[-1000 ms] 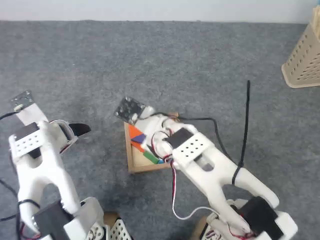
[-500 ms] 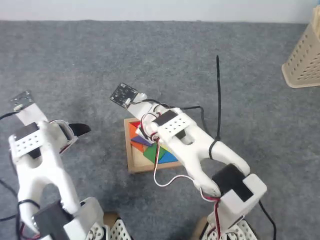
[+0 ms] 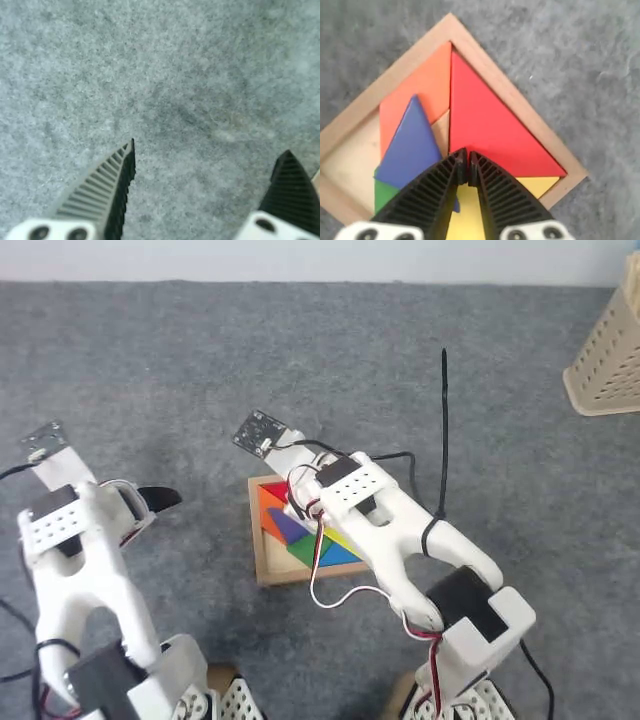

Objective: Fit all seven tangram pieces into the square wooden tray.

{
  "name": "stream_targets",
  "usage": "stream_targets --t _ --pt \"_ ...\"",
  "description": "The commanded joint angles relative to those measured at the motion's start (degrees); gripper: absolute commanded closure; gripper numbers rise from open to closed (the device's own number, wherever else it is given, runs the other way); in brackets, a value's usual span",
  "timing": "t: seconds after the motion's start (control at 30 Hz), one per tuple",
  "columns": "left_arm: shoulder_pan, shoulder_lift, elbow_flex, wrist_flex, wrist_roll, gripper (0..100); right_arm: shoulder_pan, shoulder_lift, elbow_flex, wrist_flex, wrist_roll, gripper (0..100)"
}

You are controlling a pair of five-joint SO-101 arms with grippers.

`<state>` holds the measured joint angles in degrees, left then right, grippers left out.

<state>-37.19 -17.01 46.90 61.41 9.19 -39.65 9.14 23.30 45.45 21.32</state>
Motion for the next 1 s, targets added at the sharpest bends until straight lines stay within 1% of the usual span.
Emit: stream_targets --t 0.0,0.27,0.43,0.73,0.97 --pt "0.26 -2.2 -0.13 -0.79 -0.53 60 -1.1 -1.1 -3.52 1.8 -0.53 99.1" --pt "0.26 -2.2 -0.13 -0.79 -0.53 60 -3.82 -1.1 -4.66 -0.84 -0.62 99.1" --pt "0.26 -2.2 -0.13 -0.79 -0.53 60 -5.76 -1.1 -4.48 -0.13 -0.62 99.1" --pt "0.26 -2.2 -0.13 -0.79 -0.53 60 -6.02 -1.1 -3.52 -0.13 -0.62 99.1" --pt "0.26 -2.2 -0.13 -0.79 -0.53 60 -8.75 -1.19 -1.76 -0.04 -0.44 99.1"
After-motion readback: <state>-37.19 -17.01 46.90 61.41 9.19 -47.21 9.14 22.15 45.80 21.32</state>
